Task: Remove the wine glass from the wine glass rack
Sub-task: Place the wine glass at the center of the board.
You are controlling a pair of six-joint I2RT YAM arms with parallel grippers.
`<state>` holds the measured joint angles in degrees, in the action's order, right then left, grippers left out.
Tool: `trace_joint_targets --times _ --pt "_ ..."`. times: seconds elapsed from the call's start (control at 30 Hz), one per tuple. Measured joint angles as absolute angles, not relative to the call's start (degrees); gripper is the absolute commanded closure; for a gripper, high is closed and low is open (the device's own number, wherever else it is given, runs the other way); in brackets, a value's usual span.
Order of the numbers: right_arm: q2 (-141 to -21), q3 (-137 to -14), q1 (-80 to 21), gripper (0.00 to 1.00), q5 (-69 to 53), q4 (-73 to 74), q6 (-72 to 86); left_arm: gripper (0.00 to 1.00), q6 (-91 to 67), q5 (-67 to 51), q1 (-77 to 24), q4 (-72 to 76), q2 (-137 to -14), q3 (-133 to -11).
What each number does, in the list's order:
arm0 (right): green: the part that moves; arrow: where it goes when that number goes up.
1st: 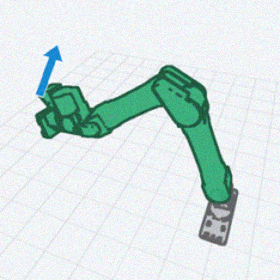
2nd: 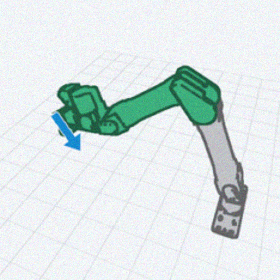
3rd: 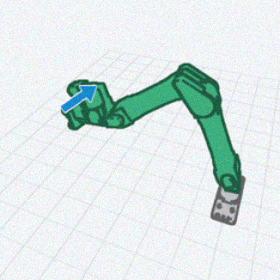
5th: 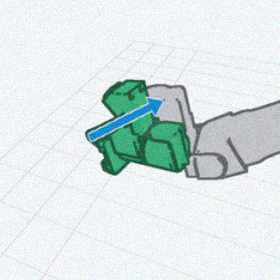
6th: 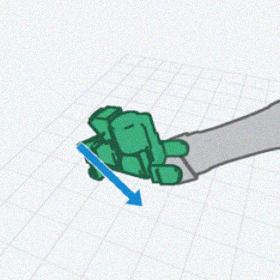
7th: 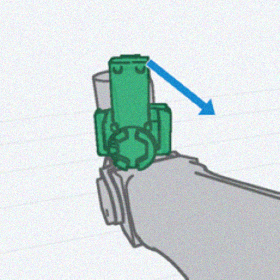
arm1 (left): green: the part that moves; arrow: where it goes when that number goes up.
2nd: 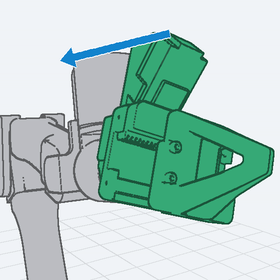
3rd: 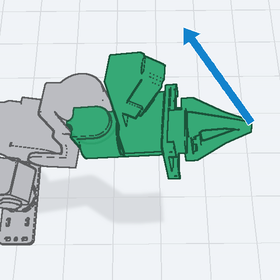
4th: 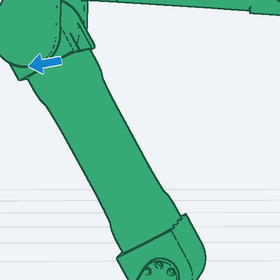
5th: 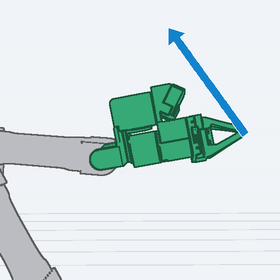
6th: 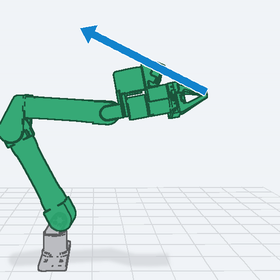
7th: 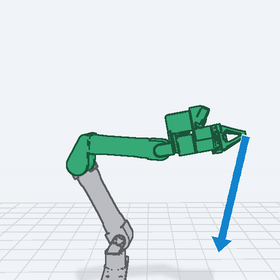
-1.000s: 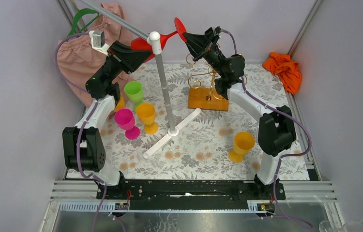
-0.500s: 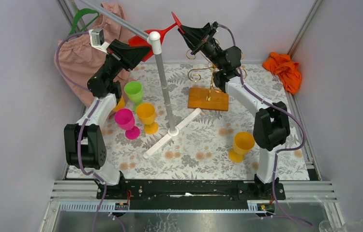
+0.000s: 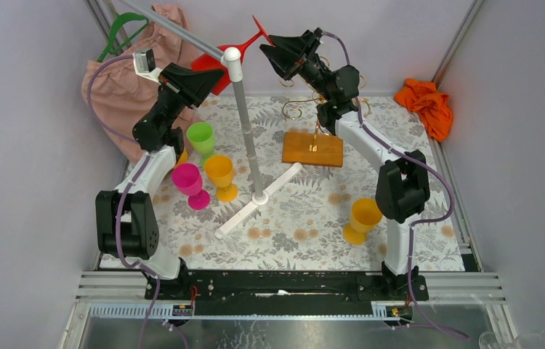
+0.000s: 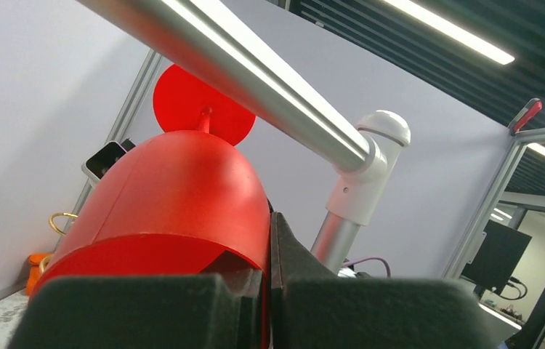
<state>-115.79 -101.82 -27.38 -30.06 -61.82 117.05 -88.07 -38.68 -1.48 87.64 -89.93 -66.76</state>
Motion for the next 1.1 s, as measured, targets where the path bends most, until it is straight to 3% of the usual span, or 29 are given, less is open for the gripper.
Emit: trace_joint_targets --times 0.57,0.87,1.1 --pt "-119.7 -105.51 -29.21 0.31 -30.13 -60.49 117.05 1.0 -91.46 -30.33 2.98 78.41 -89.32 -62.33" --pt "-120.55 -107.5 -26.61 0.3 -27.79 -58.52 117.05 1.0 -81.56 -28.01 3.92 56.07 -81.71 -62.92" --pt "-123.96 -114.08 -24.91 0.32 -27.49 -58.54 117.05 1.0 -77.21 -27.83 4.03 48.49 -80.25 -64.07"
